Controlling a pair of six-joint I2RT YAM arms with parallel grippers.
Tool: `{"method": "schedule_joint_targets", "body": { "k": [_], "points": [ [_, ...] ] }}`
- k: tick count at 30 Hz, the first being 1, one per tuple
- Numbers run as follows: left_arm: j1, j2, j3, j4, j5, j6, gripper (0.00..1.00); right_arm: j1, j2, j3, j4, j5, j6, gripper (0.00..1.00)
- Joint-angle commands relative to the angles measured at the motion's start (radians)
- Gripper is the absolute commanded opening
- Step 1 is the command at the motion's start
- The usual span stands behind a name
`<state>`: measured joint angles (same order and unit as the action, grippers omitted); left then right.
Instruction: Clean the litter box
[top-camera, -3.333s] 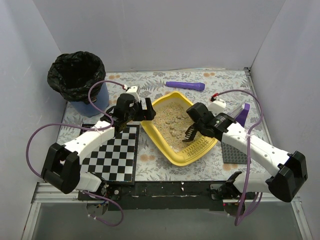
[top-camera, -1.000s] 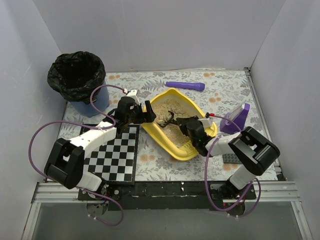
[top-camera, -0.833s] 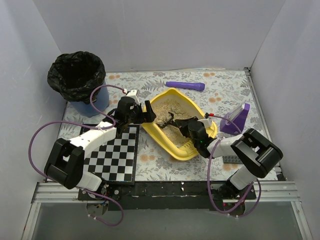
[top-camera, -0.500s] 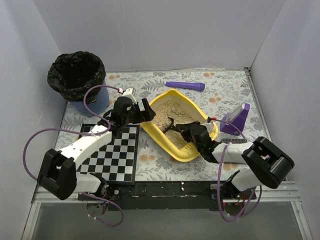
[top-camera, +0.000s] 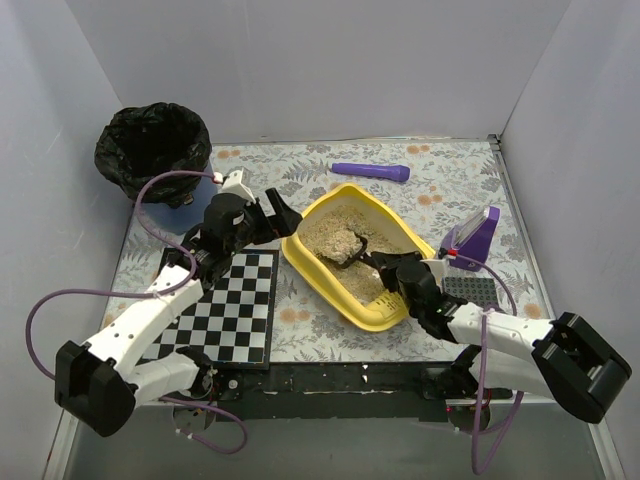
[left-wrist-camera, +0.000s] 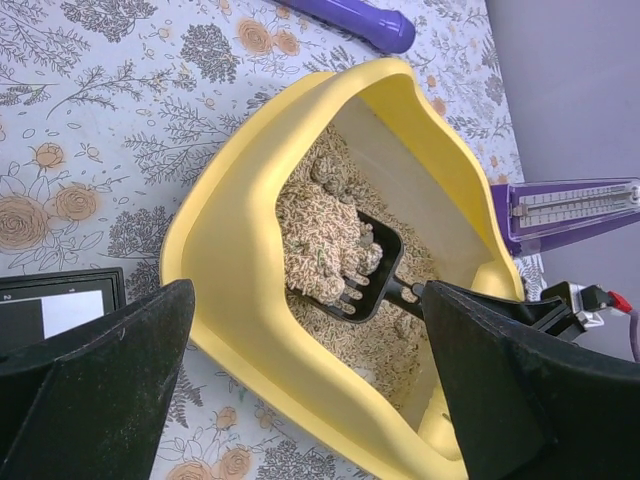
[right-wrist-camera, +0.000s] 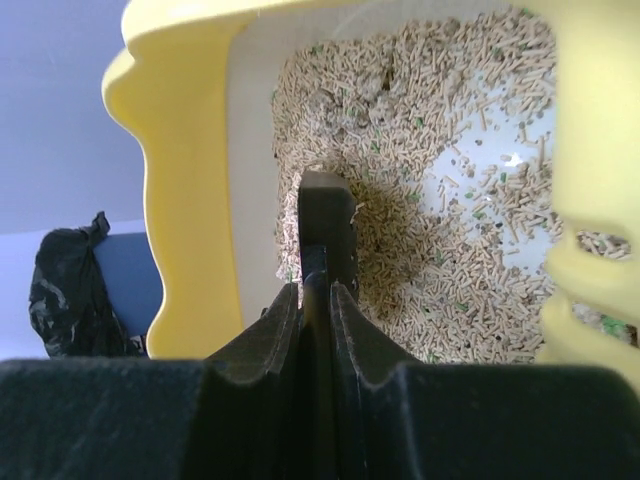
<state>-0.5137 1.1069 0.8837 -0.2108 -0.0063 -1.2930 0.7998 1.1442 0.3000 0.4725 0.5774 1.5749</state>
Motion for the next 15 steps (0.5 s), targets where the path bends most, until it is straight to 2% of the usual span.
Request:
{"method": "schedule_joint_targets", "body": {
  "k": [1, 5, 15],
  "points": [
    [-0.003, -0.064, 0.021, -0.051, 0.006, -0.015, 0.98, 0.001, -0.086, -0.019, 0.023, 0.107, 0.048, 0.01],
    [-0.003, -0.091, 0.014, -0.079, 0.042, -0.020, 0.98, 0.003, -0.153, -0.036, 0.011, 0.108, 0.069, 0.01],
    [-0.003, -0.143, -0.034, -0.075, 0.026, -0.026, 0.98, 0.003, -0.333, -0.033, 0.063, 0.108, 0.025, 0.01]
  ]
}}
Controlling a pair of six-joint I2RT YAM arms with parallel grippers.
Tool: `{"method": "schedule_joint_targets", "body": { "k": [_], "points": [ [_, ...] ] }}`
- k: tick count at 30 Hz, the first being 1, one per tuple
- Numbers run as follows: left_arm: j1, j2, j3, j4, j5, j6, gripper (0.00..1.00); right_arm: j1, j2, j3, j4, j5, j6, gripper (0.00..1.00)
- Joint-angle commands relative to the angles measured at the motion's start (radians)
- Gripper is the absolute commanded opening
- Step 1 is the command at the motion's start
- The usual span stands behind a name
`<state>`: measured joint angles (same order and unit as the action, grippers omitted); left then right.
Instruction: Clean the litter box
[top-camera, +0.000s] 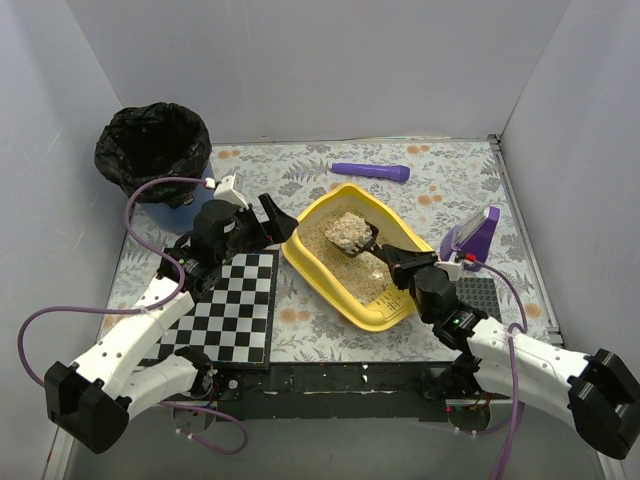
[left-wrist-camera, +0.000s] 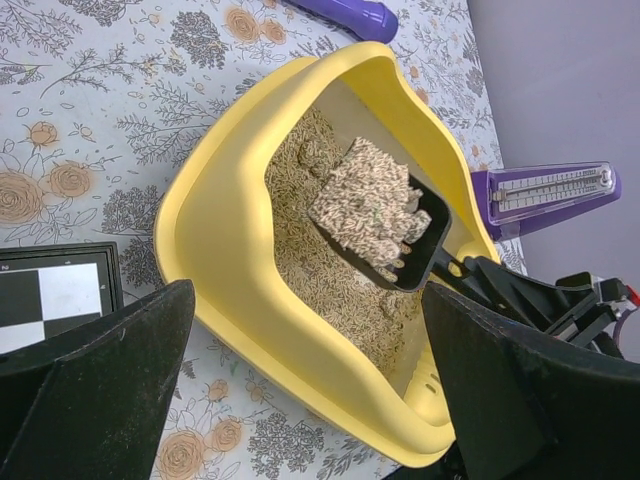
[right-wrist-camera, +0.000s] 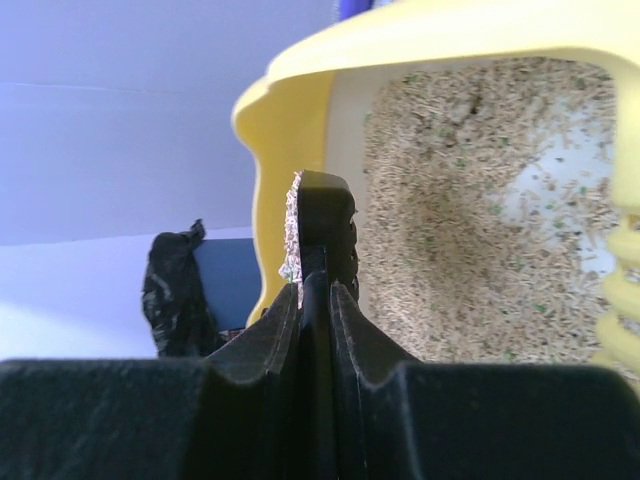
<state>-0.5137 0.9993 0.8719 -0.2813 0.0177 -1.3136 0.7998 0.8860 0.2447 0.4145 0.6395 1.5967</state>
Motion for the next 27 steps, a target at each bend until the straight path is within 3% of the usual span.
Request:
{"method": "schedule_joint_targets", "body": {
  "k": [1, 5, 14, 20, 27],
  "points": [
    [-0.002, -0.037, -0.025, -0.002, 0.005, -0.004, 0.98, 0.003, -0.090, 0.021, 0.135, 0.043, -0.010, 0.01],
    [-0.002, -0.034, -0.028, 0.001, 0.027, 0.004, 0.98, 0.003, -0.156, 0.001, 0.146, 0.022, -0.052, 0.01],
    [-0.003, -0.024, -0.044, 0.011, 0.037, 0.001, 0.98, 0.003, -0.301, -0.162, 0.196, 0.032, 0.060, 0.01],
    [-0.002, -0.021, -0.048, 0.014, 0.033, 0.004, 0.98, 0.002, -0.367, -0.291, 0.412, 0.038, -0.007, 0.01],
    [-0.003, -0.016, -0.050, 0.016, 0.031, 0.002, 0.98, 0.003, -0.415, -0.309, 0.342, 0.081, 0.057, 0.01]
  ]
}}
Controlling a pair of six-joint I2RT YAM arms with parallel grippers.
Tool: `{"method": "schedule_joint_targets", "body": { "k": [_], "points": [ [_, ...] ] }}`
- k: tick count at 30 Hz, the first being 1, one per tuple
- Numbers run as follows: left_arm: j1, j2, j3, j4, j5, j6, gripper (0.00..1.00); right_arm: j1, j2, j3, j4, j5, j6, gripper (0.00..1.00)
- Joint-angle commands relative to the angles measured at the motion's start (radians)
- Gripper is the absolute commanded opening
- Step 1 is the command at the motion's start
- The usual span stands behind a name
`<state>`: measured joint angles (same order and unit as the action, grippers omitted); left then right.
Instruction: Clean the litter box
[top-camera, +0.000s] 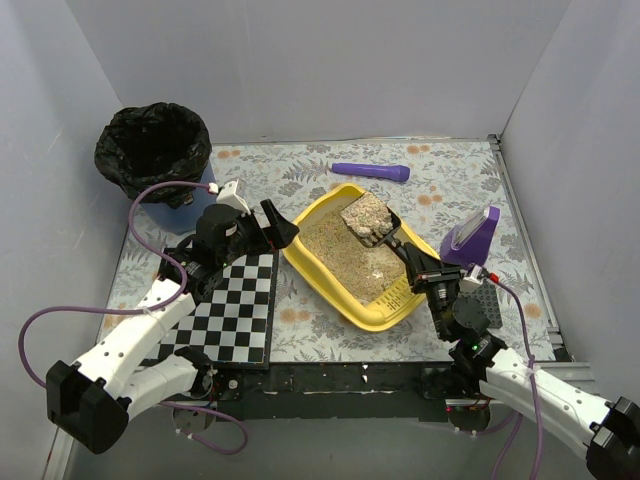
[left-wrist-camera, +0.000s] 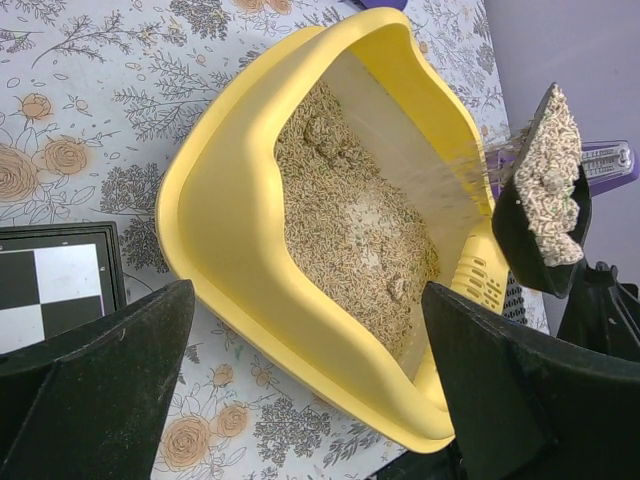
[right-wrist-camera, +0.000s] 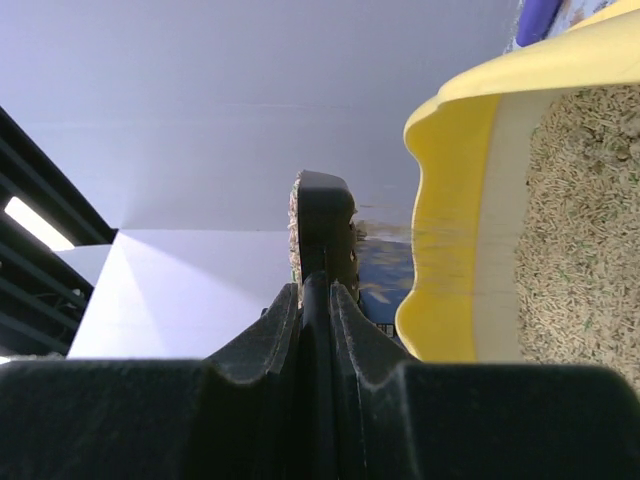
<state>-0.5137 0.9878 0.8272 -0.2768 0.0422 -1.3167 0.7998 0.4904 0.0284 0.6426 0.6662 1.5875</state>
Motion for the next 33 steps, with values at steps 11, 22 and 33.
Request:
{"method": "schedule_joint_targets", "body": {
  "k": [11, 22, 33],
  "points": [
    [-0.003, 0.002, -0.011, 0.014, 0.015, 0.002, 0.98, 0.003, -0.012, -0.079, 0.108, 0.066, 0.023, 0.01],
    [-0.003, 0.015, -0.014, 0.025, 0.034, -0.006, 0.98, 0.003, 0.109, -0.094, 0.279, -0.008, 0.002, 0.01],
    [-0.003, -0.014, -0.034, 0.047, 0.022, -0.010, 0.98, 0.003, -0.001, 0.007, 0.045, -0.002, -0.122, 0.01]
  ]
}}
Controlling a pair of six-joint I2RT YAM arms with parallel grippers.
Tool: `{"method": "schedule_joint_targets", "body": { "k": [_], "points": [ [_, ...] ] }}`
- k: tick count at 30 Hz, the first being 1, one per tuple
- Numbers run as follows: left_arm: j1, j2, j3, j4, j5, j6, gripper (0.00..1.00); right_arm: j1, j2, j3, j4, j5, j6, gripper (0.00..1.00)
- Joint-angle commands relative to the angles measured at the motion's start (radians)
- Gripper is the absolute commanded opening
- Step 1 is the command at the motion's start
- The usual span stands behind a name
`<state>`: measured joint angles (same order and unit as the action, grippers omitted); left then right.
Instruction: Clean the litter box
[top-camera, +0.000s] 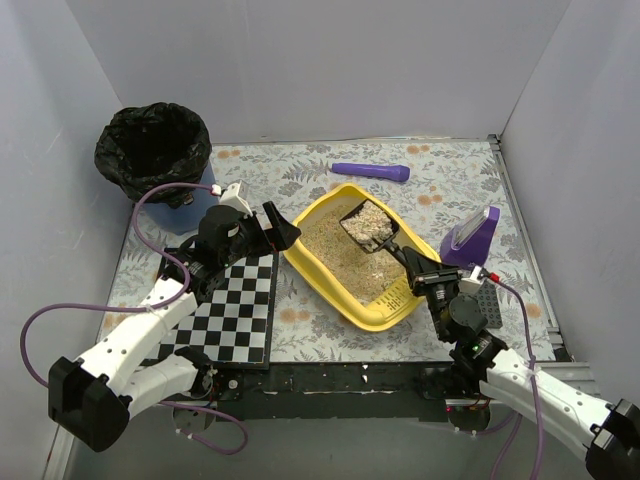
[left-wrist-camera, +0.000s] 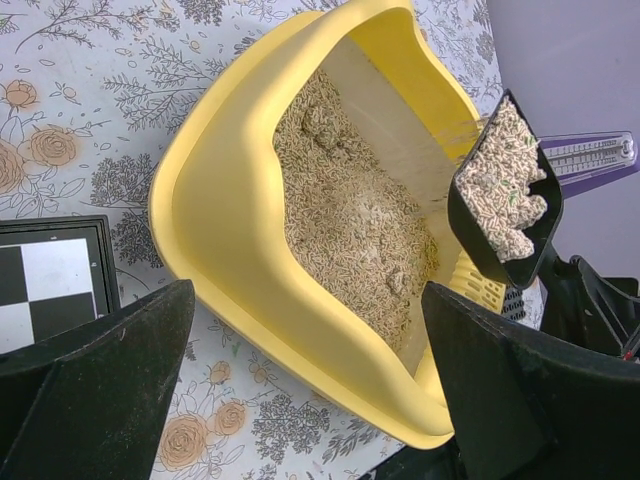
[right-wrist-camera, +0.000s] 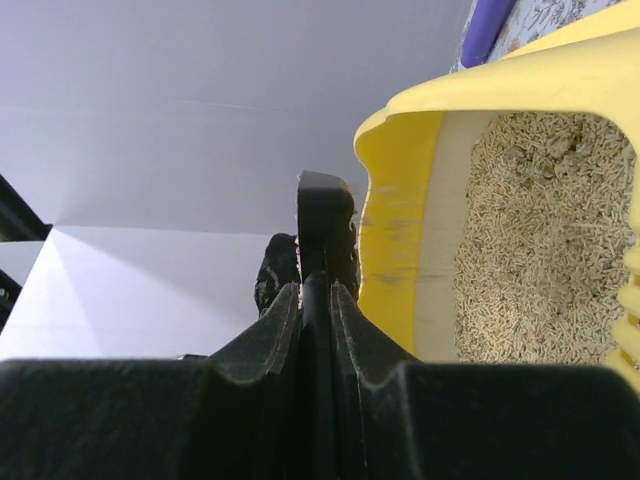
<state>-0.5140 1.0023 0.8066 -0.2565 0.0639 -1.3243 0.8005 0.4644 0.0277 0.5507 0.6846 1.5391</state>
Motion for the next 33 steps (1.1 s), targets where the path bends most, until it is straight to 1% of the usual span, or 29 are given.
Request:
{"method": "schedule_joint_targets", "body": {
  "k": [1, 2, 3, 4, 5, 6, 8, 9, 10, 11, 12, 13, 15, 16, 17, 18, 19, 20, 21, 23, 24, 25, 27, 28, 30, 31, 33],
  "points": [
    [-0.003, -0.024, -0.009, 0.028, 0.001, -0.003, 0.98, 0.002, 0.054, 0.024, 0.168, -0.039, -0.111, 0.01],
    [-0.003, -0.016, -0.001, 0.020, 0.005, 0.003, 0.98, 0.002, 0.060, 0.034, 0.149, -0.024, -0.120, 0.01],
    [-0.003, -0.010, 0.008, 0.005, 0.010, 0.010, 0.98, 0.002, 0.040, 0.034, 0.093, 0.024, -0.099, 0.01],
    [-0.003, -0.010, 0.012, -0.012, 0.011, 0.014, 0.98, 0.002, -0.011, 0.029, 0.027, 0.067, -0.070, 0.01],
    [-0.003, -0.013, 0.008, -0.015, 0.007, 0.011, 0.98, 0.002, -0.029, 0.029, -0.042, 0.084, -0.009, 0.01],
    [-0.003, -0.021, -0.006, -0.001, -0.002, 0.007, 0.98, 0.002, -0.020, 0.023, -0.013, 0.058, -0.028, 0.01],
    [-0.003, -0.028, -0.023, 0.040, -0.003, 0.002, 0.98, 0.002, 0.045, 0.035, 0.098, -0.006, -0.123, 0.01],
    [-0.003, -0.025, -0.021, 0.046, 0.007, 0.002, 0.98, 0.002, 0.042, 0.049, 0.078, 0.001, -0.120, 0.01],
    [-0.003, -0.019, -0.009, 0.036, 0.016, 0.008, 0.98, 0.002, 0.007, 0.057, 0.004, 0.038, -0.087, 0.01],
    [-0.003, -0.016, -0.001, 0.019, 0.020, 0.013, 0.98, 0.002, -0.035, 0.064, -0.108, 0.085, -0.027, 0.01],
    [-0.003, -0.019, -0.004, 0.007, 0.020, 0.014, 0.98, 0.002, -0.061, 0.063, -0.170, 0.099, 0.017, 0.01],
    [-0.003, -0.025, -0.015, 0.013, 0.013, 0.007, 0.98, 0.002, -0.046, 0.048, -0.106, 0.067, -0.012, 0.01],
    [-0.003, -0.028, -0.035, 0.058, 0.008, -0.001, 0.98, 0.002, 0.061, 0.037, 0.144, -0.044, -0.135, 0.01],
    [-0.003, -0.019, -0.029, 0.065, 0.016, -0.001, 0.98, 0.002, 0.091, 0.050, 0.187, -0.065, -0.163, 0.01],
    [-0.003, -0.013, -0.015, 0.045, 0.030, 0.008, 0.98, 0.002, 0.086, 0.060, 0.154, -0.050, -0.142, 0.01],
    [-0.003, -0.007, 0.002, 0.011, 0.036, 0.020, 0.98, 0.002, 0.050, 0.060, 0.073, -0.001, -0.102, 0.01],
    [-0.003, -0.010, 0.009, -0.010, 0.025, 0.023, 0.98, 0.002, 0.005, 0.061, -0.086, 0.068, -0.041, 0.01],
    [-0.004, -0.019, 0.003, -0.015, 0.007, 0.016, 0.98, 0.005, -0.027, 0.060, -0.172, 0.072, 0.078, 0.01],
    [-0.004, -0.033, -0.013, 0.005, -0.010, 0.007, 0.98, 0.003, -0.018, 0.045, -0.108, 0.019, 0.104, 0.01],
    [-0.004, -0.045, -0.036, 0.058, -0.010, -0.006, 0.98, 0.003, 0.084, 0.020, 0.164, -0.098, -0.006, 0.01],
    [-0.004, -0.041, -0.034, 0.063, 0.008, -0.006, 0.98, 0.003, 0.111, 0.018, 0.216, -0.112, -0.019, 0.01],
    [-0.004, -0.033, -0.023, 0.047, 0.026, 0.003, 0.98, 0.003, 0.109, 0.012, 0.192, -0.100, 0.040, 0.01],
    [-0.004, -0.022, -0.001, -0.002, 0.036, 0.016, 0.98, 0.003, 0.060, 0.011, 0.039, -0.034, 0.155, 0.01],
    [-0.006, -0.028, -0.006, -0.004, 0.022, 0.010, 0.98, 0.005, 0.053, 0.033, -0.038, -0.036, 0.192, 0.01],
    [-0.006, -0.039, -0.017, 0.014, -0.006, 0.004, 0.98, 0.005, 0.083, 0.078, 0.035, -0.089, 0.013, 0.01],
    [-0.006, -0.042, -0.014, 0.013, -0.012, 0.005, 0.98, 0.005, 0.059, 0.090, 0.025, -0.077, -0.002, 0.01],
    [-0.006, -0.050, -0.009, 0.002, -0.007, 0.011, 0.98, 0.005, -0.048, 0.089, -0.125, 0.017, 0.065, 0.01]
  ]
}}
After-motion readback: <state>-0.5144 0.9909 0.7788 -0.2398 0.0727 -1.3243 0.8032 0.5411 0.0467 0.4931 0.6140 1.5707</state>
